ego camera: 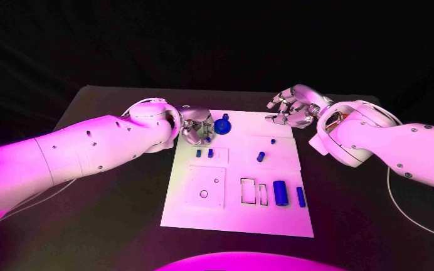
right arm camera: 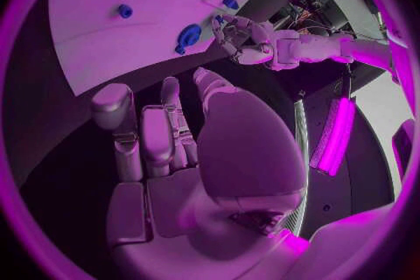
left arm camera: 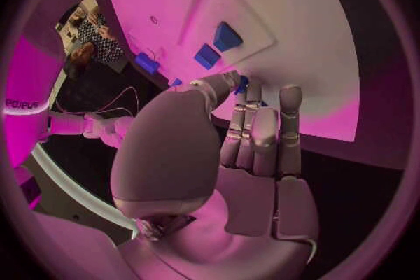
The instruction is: Assemble the parts on the task board
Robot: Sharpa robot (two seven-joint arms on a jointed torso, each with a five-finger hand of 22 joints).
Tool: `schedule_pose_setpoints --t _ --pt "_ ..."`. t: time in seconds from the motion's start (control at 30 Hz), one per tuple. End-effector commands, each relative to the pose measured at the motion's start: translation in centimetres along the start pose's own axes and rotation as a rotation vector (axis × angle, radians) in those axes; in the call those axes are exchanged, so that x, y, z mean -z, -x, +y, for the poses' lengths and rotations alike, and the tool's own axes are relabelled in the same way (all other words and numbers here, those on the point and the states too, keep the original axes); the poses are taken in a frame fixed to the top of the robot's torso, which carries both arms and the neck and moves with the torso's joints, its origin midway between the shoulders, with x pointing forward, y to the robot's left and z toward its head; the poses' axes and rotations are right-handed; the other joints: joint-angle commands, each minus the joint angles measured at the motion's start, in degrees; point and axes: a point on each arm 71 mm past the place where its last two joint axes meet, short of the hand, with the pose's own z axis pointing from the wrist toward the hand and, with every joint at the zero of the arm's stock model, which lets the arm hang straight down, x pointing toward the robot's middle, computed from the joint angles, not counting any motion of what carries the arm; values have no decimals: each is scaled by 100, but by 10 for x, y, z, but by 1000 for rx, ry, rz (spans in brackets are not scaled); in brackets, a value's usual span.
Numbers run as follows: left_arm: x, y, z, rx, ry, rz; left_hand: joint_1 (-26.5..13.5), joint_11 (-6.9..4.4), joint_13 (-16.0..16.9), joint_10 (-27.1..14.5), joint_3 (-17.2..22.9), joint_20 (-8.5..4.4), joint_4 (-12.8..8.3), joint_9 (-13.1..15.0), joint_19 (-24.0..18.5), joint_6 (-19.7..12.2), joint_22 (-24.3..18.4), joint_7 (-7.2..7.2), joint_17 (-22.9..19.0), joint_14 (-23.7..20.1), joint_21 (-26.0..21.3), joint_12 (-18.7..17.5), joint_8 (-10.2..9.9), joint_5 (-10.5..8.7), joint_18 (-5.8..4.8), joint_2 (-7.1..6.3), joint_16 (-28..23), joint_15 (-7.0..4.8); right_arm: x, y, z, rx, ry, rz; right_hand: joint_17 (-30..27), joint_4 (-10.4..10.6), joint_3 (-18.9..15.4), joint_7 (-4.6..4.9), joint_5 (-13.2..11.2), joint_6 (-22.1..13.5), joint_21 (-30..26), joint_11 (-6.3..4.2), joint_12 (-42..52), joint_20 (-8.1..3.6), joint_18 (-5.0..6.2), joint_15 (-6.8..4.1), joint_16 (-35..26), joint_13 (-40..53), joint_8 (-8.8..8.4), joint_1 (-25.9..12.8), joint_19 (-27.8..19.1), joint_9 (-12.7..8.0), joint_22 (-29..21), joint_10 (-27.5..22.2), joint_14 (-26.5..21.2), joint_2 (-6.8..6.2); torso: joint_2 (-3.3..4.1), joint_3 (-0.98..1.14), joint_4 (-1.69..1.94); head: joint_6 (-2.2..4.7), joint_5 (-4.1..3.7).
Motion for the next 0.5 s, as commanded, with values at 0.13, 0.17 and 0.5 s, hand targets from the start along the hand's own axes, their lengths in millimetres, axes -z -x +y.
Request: schedule_pose_setpoints --t 0.13,0.17,0.5 --pt "0 -3 3 4 7 27 8 -5 11 47 0 25 -33 12 -6 51 -10 -13 -16 26 -16 -29 -15 -22 -28 28 27 11 0 -2 1 11 12 14 -9 -5 32 -8 32 7 -24 -34 -30 4 106 -6 -32 -10 25 -26 -12 -8 -7 16 -29 -30 2 2 0 9 9" --pt "0 -3 3 5 7 26 8 -5 11 47 0 25 -33 12 -6 51 -10 -13 -16 26 -16 -29 -15 -22 -28 28 27 11 0 -2 1 11 12 14 -9 -5 32 -8 32 7 -24 -34 -30 4 106 -6 -32 -10 25 -26 -12 -8 -7 16 -29 -30 2 2 -2 15 11" --pt "0 -3 4 10 0 18 16 -6 12 41 0 24 -48 12 -1 47 -1 -17 -17 24 -11 -42 -25 -23 -29 24 28 7 0 -2 1 11 11 15 -9 -5 32 -8 32 7 -24 -34 -30 4 106 -6 -32 -10 25 -26 -12 -8 -7 16 -29 -30 -2 0 3 15 6"
